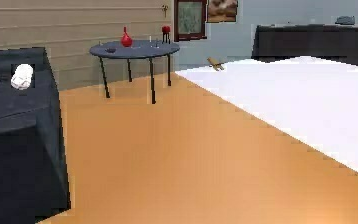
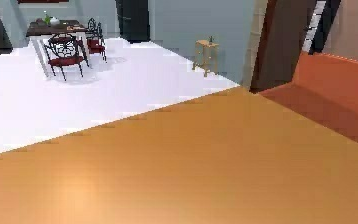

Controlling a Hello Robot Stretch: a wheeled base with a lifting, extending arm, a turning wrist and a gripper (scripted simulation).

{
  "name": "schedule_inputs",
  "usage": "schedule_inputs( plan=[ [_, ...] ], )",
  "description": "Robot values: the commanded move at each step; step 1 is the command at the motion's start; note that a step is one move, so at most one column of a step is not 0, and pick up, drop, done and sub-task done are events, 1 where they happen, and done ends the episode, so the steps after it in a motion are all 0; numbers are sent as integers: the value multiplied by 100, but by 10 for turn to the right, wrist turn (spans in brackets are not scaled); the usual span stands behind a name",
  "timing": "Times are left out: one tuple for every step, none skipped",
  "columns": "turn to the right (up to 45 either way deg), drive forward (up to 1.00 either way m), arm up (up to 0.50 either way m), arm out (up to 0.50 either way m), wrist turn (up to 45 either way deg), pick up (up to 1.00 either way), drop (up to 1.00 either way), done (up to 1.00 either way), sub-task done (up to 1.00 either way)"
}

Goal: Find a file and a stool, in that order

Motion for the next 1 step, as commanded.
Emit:
schedule_inputs(
  plan=[
    [450,0,0,0,0,0,0,0,0]
  ],
)
